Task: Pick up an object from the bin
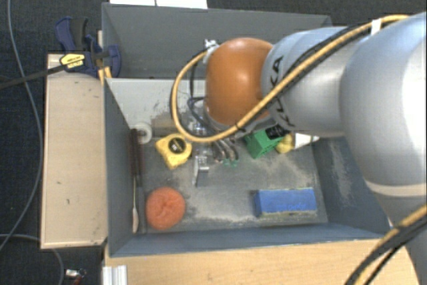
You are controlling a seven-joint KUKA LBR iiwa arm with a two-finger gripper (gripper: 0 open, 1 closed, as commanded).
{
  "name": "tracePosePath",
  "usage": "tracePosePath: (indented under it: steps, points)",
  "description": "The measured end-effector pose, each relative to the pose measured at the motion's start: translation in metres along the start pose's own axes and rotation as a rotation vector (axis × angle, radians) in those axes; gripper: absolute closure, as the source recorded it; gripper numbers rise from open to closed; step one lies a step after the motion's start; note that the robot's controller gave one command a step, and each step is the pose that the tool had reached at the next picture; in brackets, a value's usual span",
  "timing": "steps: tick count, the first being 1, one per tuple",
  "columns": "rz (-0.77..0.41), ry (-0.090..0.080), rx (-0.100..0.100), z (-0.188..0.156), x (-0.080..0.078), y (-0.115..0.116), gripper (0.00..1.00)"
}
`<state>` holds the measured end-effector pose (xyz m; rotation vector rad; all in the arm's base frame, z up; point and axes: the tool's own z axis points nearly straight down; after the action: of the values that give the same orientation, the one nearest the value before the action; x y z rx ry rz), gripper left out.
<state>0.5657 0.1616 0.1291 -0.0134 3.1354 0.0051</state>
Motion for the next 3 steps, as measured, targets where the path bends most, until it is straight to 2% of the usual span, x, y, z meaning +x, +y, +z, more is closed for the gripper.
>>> tracePosePath:
  steps: [1,2,3]
  points:
    - [-0.298,-0.003,0.002,0.024,0.047,-0.017,0.00]
    - [-0.198,-0.002,-0.001,0.042,0.044,0.031,0.00]
    - [-0.032,-0.002,0.002,0.049,0.057,0.047,0.00]
